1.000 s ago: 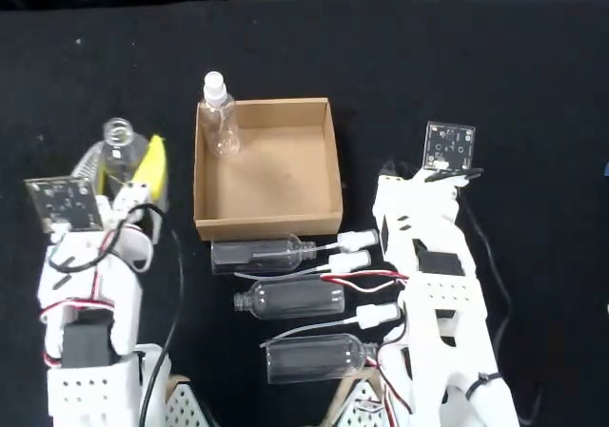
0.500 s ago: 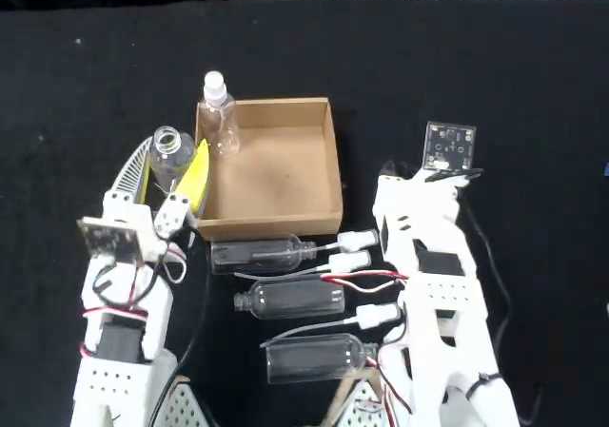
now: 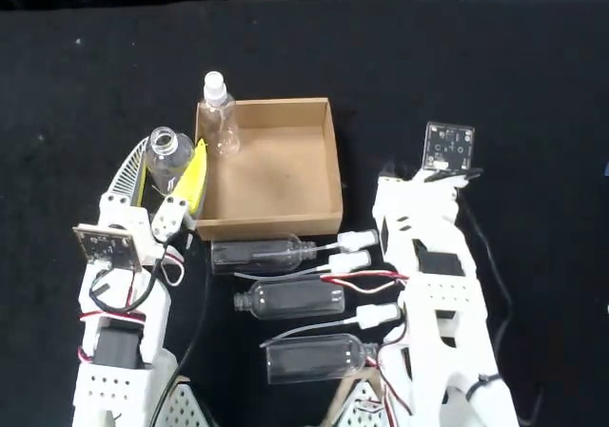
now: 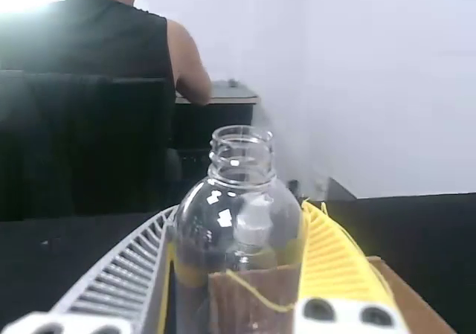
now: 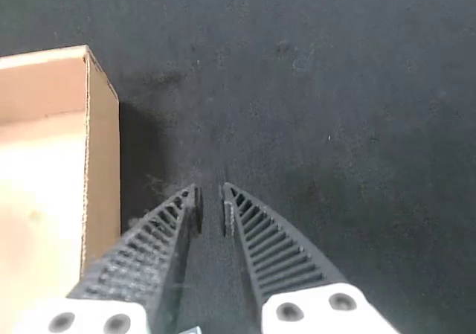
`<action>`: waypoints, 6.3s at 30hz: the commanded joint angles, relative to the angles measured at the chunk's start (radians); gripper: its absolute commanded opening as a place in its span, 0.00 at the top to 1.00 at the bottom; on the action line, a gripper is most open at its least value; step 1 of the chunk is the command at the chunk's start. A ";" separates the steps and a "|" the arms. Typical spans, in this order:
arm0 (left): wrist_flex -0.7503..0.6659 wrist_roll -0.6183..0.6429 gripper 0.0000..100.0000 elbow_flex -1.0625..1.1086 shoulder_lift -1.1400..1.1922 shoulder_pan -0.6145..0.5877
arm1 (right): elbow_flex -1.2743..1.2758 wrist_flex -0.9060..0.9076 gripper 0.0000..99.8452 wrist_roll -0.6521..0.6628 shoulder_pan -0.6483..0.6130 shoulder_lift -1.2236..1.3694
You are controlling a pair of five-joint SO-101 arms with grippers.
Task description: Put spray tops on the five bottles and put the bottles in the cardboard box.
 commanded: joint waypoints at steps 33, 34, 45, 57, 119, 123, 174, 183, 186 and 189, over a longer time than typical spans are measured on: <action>0.005 0.006 0.97 0.024 -0.020 -0.220 | -0.510 0.694 0.87 0.806 -0.132 0.214; 0.005 0.006 0.97 0.024 -0.020 -0.220 | -0.492 0.664 0.88 0.827 -0.132 0.231; 0.005 0.006 0.97 0.024 -0.020 -0.220 | -0.466 0.733 0.78 0.881 -0.186 0.363; 0.005 0.006 0.97 0.024 -0.020 -0.220 | -0.384 0.720 0.77 0.985 -0.212 0.372; 0.005 0.006 0.97 0.024 -0.020 -0.222 | -0.619 1.149 0.90 1.361 -0.054 0.371; 0.005 0.006 0.97 0.024 -0.020 -0.222 | -0.575 1.085 0.90 1.152 -0.209 0.371; 0.005 0.006 0.97 0.024 -0.020 -0.222 | -0.595 1.204 0.97 1.435 0.000 0.363; 0.005 0.006 0.97 0.024 -0.020 -0.222 | -0.780 1.298 0.97 1.729 0.292 0.364; 0.005 0.006 0.97 0.024 -0.020 -0.222 | -0.816 1.300 0.98 1.788 0.376 0.364; 0.005 0.006 0.97 0.024 -0.020 -0.222 | -0.862 1.300 0.98 1.863 0.482 0.364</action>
